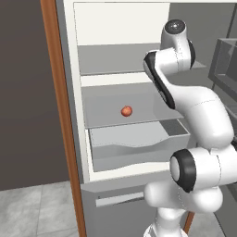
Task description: Place the ketchup and condiment bottle from the counter to the top shelf of the fridge. If the existing items in the fridge are on the top shelf, move them to other shelves.
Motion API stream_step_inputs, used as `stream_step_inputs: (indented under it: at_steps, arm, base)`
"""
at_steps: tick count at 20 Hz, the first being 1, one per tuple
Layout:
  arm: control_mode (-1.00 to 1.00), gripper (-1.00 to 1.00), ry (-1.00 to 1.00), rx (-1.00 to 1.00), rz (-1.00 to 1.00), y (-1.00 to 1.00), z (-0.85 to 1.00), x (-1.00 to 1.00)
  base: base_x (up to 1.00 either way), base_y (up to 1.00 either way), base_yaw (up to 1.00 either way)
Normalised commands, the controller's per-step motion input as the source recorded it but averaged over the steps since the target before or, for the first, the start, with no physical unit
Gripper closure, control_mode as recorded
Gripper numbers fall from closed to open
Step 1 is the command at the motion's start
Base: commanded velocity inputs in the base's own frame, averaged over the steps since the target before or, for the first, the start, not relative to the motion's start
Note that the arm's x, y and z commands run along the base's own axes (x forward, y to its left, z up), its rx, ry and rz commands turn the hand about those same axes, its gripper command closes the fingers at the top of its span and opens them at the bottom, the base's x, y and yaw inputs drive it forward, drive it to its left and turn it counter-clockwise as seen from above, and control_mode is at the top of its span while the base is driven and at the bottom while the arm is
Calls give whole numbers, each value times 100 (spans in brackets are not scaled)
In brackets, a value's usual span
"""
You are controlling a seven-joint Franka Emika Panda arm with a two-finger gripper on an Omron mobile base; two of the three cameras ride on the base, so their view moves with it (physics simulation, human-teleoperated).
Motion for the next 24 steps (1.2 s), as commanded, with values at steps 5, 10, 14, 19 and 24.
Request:
stream_step_inputs:
  at_steps: [5, 10, 14, 19, 24]
  arm:
    - [-100, -100, 0, 2, 0, -10, -9, 46]
    - [-100, -100, 0, 4, 0, -16, -4, 49]
    - [-100, -100, 0, 12, 0, -15, -11, 38]
    - [-100, -100, 0, 12, 0, -14, -3, 37]
    - [-100, -100, 0, 3, 0, -10, -4, 40]
  base:
    - [0, 0, 0]
    - [0, 0, 0]
    - [0, 0, 0]
    - [0, 0, 0]
    - [0, 0, 0]
